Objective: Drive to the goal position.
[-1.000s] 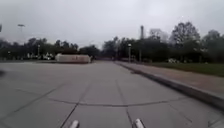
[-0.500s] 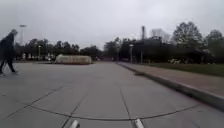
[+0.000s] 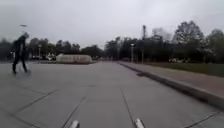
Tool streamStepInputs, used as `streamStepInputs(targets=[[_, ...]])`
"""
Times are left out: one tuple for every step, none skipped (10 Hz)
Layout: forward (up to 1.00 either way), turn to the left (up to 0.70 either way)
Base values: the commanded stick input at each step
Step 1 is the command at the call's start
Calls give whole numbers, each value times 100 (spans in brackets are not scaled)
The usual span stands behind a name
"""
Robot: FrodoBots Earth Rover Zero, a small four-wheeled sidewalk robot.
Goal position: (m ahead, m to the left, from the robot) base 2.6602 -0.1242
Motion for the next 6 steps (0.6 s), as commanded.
streamStepInputs(targets=[[70,0],[70,0],[70,0],[70,0],[70,0],[70,0]])
